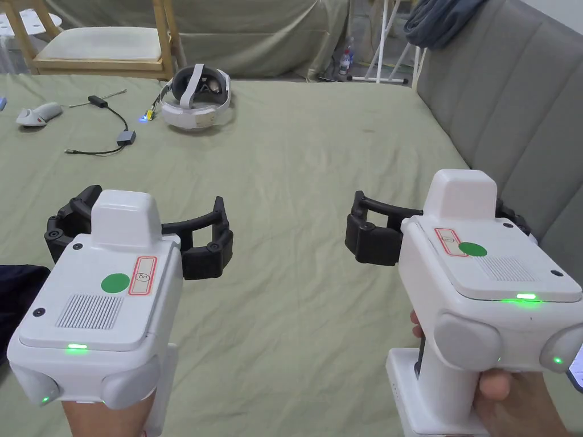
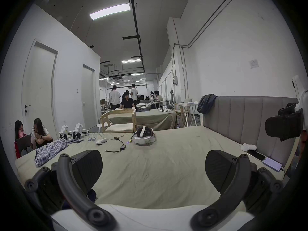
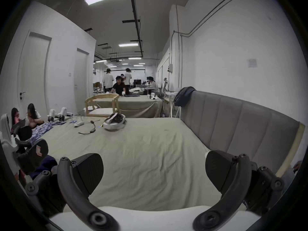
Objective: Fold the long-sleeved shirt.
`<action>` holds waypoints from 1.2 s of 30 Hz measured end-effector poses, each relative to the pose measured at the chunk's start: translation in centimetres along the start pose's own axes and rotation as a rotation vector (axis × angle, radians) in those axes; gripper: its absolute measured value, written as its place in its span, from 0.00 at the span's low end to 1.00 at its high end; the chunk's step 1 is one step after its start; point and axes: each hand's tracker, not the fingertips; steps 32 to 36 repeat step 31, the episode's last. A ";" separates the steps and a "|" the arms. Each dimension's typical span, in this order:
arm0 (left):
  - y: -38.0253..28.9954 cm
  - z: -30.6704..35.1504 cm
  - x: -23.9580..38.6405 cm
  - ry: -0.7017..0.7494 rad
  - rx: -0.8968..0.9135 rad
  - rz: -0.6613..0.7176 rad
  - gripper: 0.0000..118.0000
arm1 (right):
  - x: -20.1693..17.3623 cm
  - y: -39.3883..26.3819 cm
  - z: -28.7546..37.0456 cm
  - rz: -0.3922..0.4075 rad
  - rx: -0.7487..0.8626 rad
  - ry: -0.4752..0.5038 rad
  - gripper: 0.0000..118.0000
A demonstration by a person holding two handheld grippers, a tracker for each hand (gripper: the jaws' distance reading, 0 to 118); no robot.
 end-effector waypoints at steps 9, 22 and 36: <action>-0.2 0.0 -0.1 0.005 -0.007 0.005 0.94 | 1.1 0.3 -0.2 -0.076 -0.012 0.033 1.00; -0.2 0.2 0.0 -0.003 -0.004 0.009 0.94 | 2.4 -1.2 0.2 0.019 0.065 -0.048 1.00; -0.4 0.2 0.0 0.000 -0.015 0.013 0.94 | 3.3 -3.0 -0.7 0.146 0.134 0.026 1.00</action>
